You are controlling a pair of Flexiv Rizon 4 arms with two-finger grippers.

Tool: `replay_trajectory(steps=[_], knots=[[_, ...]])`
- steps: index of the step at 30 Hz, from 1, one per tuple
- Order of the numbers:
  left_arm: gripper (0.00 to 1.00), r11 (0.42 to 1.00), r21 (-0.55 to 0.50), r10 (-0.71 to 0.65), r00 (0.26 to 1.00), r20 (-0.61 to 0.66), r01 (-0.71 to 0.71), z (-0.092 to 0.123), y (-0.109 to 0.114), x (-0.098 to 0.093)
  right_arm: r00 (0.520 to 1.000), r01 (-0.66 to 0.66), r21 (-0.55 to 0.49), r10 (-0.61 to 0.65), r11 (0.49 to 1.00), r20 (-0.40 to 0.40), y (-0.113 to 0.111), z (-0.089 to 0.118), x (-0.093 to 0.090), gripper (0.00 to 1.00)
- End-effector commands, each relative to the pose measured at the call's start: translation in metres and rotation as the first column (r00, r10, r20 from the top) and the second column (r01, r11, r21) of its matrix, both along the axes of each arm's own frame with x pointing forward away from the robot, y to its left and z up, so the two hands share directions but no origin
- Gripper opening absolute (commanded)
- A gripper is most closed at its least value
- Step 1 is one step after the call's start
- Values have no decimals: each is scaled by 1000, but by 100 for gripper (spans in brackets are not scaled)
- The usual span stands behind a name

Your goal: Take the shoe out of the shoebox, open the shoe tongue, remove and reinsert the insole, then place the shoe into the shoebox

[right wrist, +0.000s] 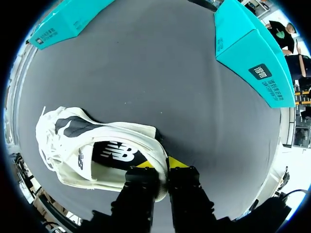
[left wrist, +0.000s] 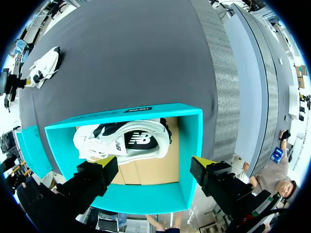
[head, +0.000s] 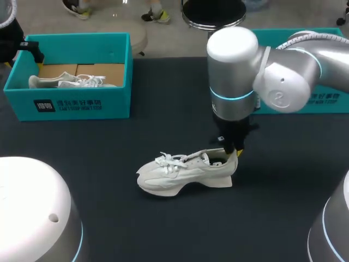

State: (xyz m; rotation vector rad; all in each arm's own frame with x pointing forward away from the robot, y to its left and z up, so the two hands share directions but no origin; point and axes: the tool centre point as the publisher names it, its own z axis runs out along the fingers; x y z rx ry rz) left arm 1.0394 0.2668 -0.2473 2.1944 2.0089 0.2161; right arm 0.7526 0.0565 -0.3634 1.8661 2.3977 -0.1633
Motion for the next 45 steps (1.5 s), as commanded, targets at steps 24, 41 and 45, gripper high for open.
replay_trajectory(steps=[24,41,45], knots=[[100,1000,2,0,1000,2,0,0,0,-1,996,34,72,-28,997,-90,1,51,-5,100],[100,1000,2,0,1000,2,0,0,0,-1,490,-872,120,846,475,211,-15,130,-33,100],[100,1000,2,0,1000,2,0,0,0,-1,490,-872,120,846,475,211,-15,130,-33,100]])
